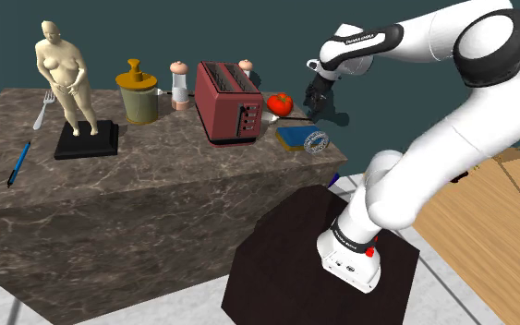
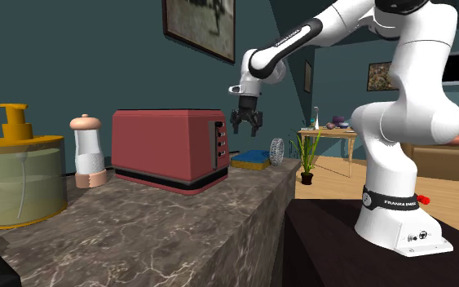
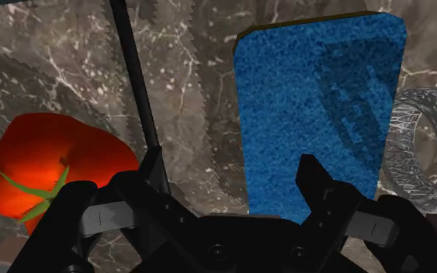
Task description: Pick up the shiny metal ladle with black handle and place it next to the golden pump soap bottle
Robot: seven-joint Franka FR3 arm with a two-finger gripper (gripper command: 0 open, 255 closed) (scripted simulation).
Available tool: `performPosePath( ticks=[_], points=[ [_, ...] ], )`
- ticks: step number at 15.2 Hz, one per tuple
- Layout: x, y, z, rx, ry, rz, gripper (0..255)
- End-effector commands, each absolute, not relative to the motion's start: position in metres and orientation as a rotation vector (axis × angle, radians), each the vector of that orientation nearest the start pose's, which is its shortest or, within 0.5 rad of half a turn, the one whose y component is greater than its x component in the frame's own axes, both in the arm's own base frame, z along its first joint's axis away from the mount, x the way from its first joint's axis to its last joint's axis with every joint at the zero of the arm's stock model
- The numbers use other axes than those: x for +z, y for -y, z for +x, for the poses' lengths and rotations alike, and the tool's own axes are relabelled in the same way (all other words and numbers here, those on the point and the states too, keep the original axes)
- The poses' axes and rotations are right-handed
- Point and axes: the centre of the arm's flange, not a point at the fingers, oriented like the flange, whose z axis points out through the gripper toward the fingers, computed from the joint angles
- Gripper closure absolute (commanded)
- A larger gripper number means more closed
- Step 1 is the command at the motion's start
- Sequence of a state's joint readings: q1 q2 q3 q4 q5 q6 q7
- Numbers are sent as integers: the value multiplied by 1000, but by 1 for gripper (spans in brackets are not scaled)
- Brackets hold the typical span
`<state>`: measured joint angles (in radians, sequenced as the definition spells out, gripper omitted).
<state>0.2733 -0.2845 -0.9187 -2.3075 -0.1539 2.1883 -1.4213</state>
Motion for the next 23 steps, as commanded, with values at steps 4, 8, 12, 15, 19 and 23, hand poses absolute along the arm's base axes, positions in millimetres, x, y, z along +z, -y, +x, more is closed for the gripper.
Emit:
performPosePath(
  ticks=[4,8,12,15,19,23],
  points=[
    [385,355,418,-183,1516,-2730,0],
    [361,377,439,-183,1601,-2667,0],
    [340,375,441,-183,1601,-2667,0],
    [327,374,442,-183,1601,-2667,0],
    [327,374,442,-183,1601,-2667,0],
    [327,374,442,-183,1601,-2667,255]
  ],
)
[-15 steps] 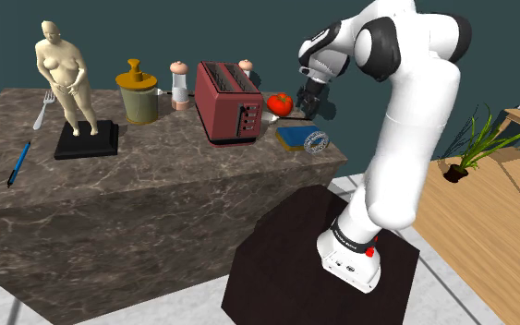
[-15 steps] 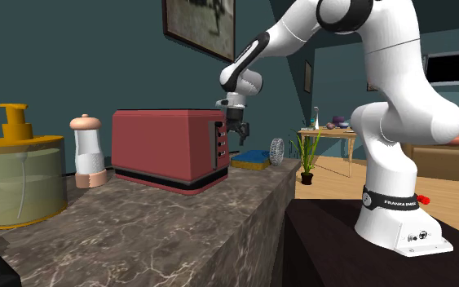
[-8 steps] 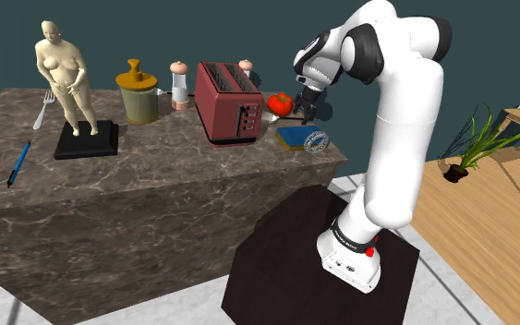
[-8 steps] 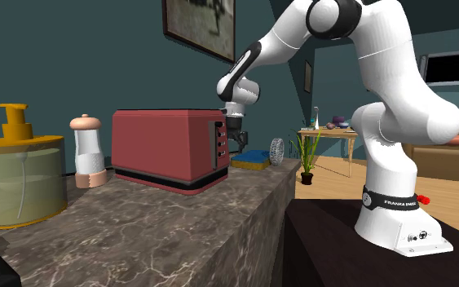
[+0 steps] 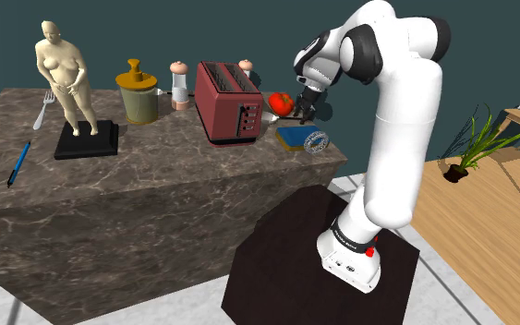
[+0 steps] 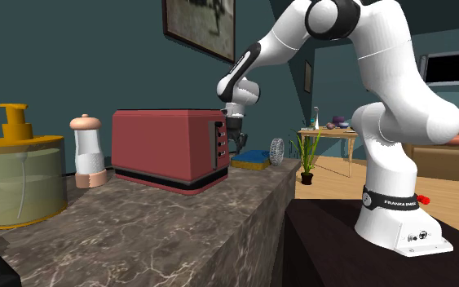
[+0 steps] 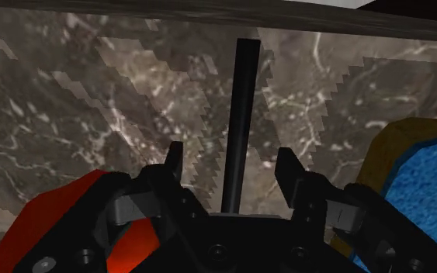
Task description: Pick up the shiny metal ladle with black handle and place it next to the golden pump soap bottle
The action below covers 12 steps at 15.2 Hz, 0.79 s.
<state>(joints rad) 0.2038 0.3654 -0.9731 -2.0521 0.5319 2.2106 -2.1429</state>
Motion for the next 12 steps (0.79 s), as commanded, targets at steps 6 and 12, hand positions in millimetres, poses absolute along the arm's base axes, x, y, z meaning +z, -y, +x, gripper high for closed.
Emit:
performPosePath(
  ticks=[6,12],
  points=[
    [326,375,443,-183,1601,-2667,255],
    [342,374,442,-183,1601,-2667,255]
  ],
)
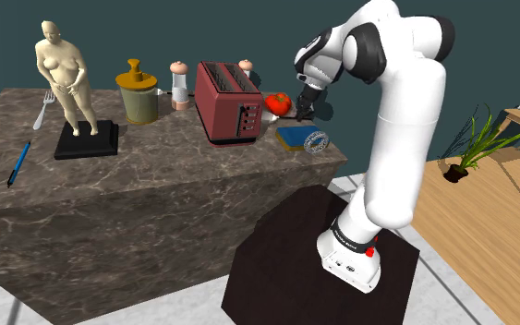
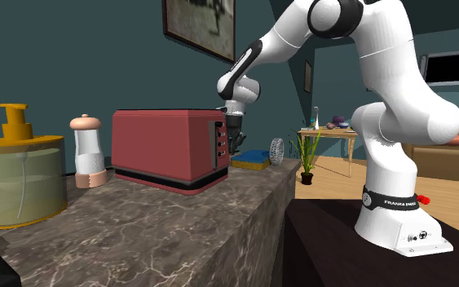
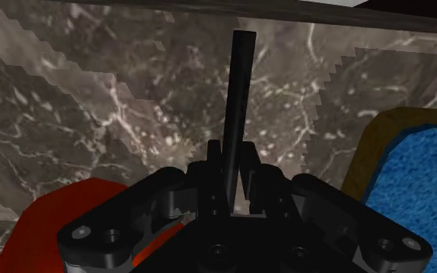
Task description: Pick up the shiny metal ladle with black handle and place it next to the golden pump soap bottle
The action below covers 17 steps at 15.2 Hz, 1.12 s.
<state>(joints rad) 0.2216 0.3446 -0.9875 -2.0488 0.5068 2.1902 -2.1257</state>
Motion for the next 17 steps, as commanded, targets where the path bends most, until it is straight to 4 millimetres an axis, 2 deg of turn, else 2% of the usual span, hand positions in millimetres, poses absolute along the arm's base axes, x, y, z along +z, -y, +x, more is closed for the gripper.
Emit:
performPosePath(
  ticks=[1,17],
  points=[
    [348,374,442,-183,1601,-2667,255],
    [432,374,442,-183,1601,-2667,255]
  ],
)
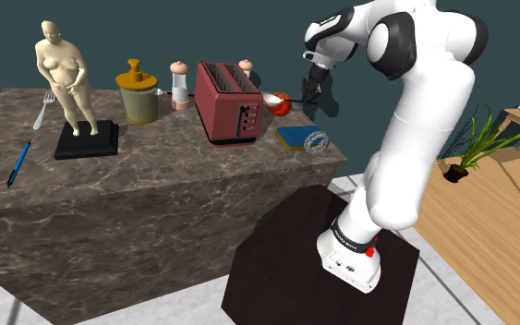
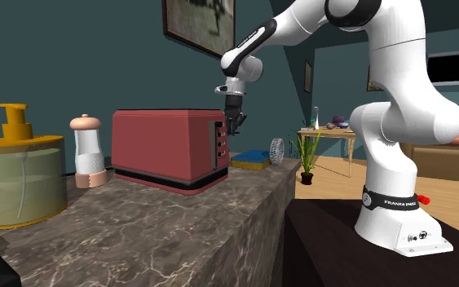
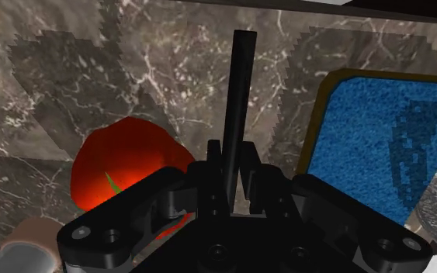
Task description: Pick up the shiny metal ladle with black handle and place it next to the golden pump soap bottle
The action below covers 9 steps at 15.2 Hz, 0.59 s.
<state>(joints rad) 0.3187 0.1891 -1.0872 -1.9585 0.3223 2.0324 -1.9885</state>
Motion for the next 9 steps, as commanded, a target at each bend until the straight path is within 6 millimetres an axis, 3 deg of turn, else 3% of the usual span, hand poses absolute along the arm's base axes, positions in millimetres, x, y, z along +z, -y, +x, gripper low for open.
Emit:
performPosePath(
  ticks=[1,9],
  points=[
    [437,374,442,-183,1601,-2667,255],
    [480,374,442,-183,1601,-2667,255]
  ],
)
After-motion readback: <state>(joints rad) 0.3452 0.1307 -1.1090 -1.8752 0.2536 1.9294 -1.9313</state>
